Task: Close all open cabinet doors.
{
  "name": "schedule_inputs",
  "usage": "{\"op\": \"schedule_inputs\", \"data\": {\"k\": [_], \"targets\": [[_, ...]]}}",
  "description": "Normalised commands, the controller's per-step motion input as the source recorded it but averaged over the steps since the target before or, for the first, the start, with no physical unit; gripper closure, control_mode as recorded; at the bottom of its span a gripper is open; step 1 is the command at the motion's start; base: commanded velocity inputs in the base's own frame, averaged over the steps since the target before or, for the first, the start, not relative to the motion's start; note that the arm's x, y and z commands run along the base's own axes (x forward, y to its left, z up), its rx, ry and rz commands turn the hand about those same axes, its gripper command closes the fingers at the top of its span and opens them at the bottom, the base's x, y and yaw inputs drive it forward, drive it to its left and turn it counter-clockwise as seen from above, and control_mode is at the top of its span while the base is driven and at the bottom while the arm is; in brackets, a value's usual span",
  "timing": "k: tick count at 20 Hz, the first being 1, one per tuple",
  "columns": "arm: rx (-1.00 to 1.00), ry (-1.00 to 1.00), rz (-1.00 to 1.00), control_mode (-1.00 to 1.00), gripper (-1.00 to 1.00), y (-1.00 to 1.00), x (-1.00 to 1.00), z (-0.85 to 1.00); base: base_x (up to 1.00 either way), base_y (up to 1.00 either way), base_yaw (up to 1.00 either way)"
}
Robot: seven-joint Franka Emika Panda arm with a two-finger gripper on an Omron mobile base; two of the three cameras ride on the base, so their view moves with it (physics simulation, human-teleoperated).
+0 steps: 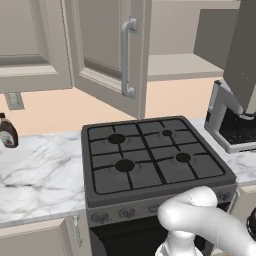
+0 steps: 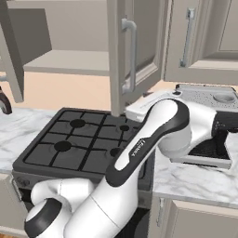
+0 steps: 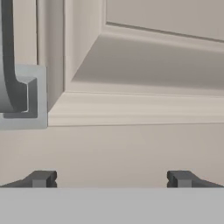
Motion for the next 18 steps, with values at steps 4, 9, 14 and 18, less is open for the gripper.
{"op": "schedule_inputs", "data": {"k": [4, 9, 14, 18], "targets": [[0.0, 0.0, -0.08, -1.0, -1.0, 0.41, 0.11, 0.0, 0.0, 0.0, 0.0], [0.0, 0.0, -0.14, -1.0, -1.0, 0.45, 0.12, 0.0, 0.0, 0.0, 0.0], [0.0, -0.05, -0.2, -1.0, -1.0, 0.42, 0.2, 0.0, 0.0, 0.0, 0.0], [0.0, -0.07, -0.18, -1.0, -1.0, 0.32, 0.27, 0.0, 0.0, 0.0, 0.0]]}}
